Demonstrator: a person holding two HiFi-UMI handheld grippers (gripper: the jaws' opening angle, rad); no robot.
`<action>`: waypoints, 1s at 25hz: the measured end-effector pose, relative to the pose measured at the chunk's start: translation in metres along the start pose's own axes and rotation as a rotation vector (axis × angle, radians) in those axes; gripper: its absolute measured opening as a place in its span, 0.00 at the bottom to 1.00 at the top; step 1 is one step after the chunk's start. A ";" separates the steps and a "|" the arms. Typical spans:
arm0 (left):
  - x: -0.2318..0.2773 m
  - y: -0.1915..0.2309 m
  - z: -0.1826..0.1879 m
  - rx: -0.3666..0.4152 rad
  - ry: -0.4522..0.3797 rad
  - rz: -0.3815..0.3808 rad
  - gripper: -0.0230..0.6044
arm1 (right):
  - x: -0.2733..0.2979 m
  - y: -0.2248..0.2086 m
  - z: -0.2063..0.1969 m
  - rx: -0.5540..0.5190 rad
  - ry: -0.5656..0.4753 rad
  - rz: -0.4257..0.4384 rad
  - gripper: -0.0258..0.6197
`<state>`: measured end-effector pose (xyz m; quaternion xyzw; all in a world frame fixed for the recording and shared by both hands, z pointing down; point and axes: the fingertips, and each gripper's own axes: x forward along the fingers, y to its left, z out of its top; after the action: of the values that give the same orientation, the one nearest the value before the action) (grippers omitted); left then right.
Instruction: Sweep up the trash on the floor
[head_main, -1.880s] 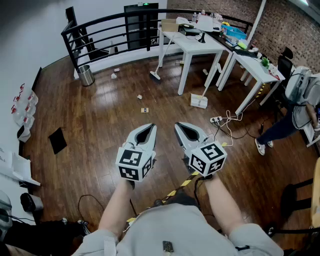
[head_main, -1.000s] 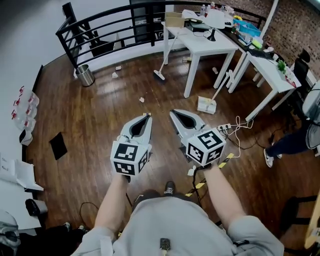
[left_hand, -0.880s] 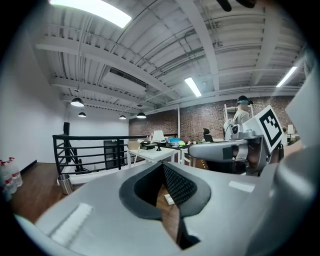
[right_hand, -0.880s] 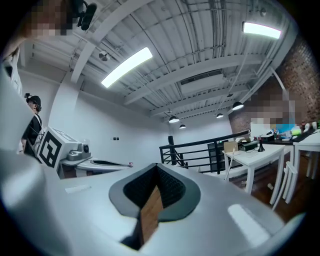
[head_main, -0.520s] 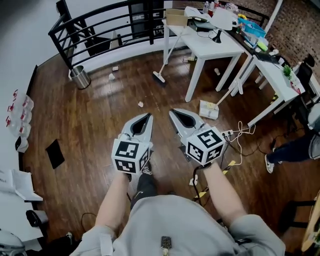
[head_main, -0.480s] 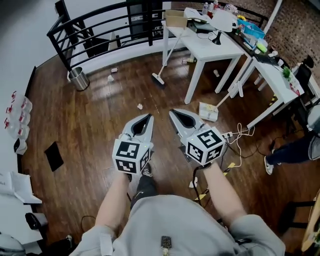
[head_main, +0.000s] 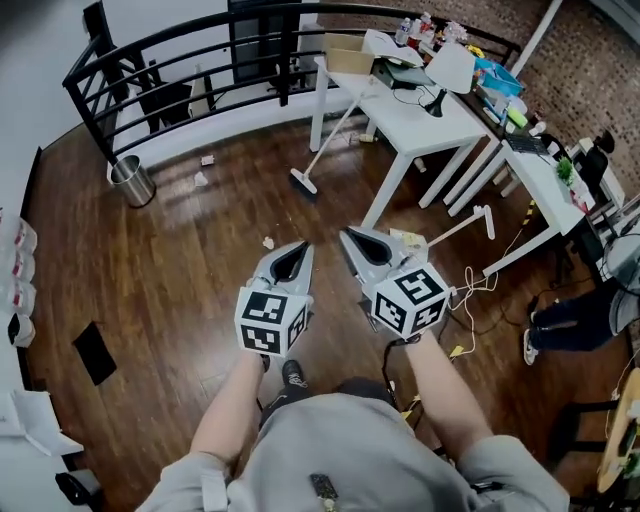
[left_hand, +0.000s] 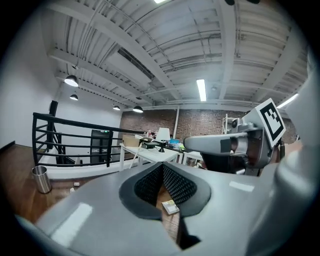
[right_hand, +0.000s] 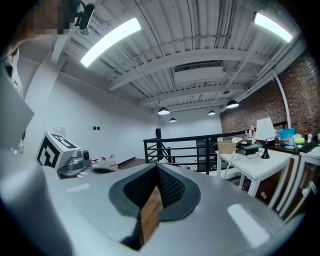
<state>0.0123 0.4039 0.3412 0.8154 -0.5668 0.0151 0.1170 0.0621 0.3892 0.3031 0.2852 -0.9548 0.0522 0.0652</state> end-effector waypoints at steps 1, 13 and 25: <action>0.008 0.007 0.000 -0.002 0.004 -0.005 0.05 | 0.008 -0.006 -0.003 0.007 0.007 -0.005 0.04; 0.149 0.064 0.025 0.045 0.031 0.034 0.05 | 0.089 -0.143 0.007 0.060 -0.037 0.009 0.04; 0.296 0.079 0.055 0.080 0.083 0.104 0.05 | 0.140 -0.297 0.021 0.138 -0.074 0.079 0.04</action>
<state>0.0389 0.0941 0.3474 0.7876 -0.6019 0.0777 0.1067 0.1085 0.0640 0.3227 0.2528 -0.9612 0.1100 0.0077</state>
